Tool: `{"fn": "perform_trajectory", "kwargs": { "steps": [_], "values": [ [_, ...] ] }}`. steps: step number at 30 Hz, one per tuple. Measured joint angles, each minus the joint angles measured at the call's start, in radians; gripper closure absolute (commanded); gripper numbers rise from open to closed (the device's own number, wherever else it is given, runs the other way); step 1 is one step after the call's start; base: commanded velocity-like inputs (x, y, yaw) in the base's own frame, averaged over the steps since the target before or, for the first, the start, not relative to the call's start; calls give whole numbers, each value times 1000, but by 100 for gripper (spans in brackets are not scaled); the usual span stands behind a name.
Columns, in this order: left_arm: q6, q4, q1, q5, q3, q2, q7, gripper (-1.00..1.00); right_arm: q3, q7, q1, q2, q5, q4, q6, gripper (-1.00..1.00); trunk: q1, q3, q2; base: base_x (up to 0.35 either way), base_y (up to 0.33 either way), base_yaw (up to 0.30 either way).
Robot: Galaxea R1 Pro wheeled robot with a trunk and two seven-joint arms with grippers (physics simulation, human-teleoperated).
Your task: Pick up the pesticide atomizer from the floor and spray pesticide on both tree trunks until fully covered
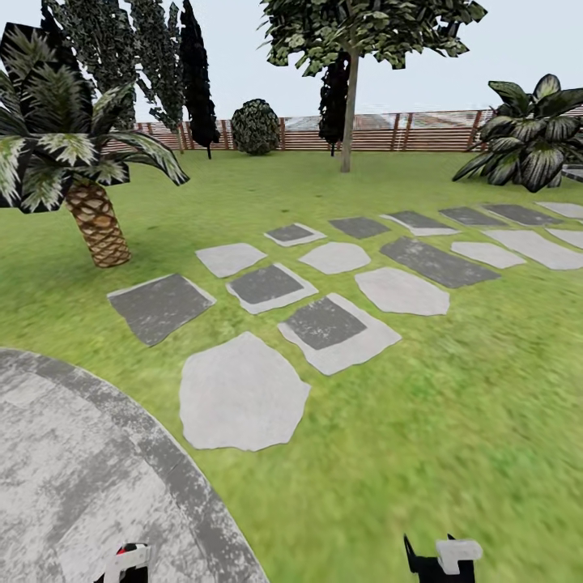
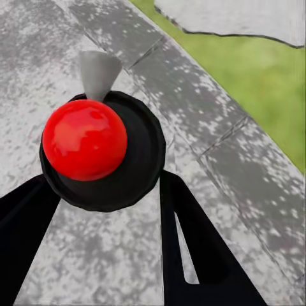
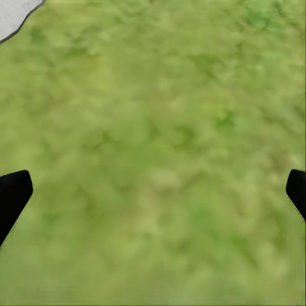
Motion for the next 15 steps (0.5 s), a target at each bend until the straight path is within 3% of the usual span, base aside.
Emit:
{"fn": "perform_trajectory", "kwargs": {
  "steps": [15],
  "values": [
    [0, 0, 0, 0, 0, 0, 0, 100, 0, 0, 0, 0, 0, 0, 0, -100, 0, 0, 0, 337, 1, 0]
  ]
}}
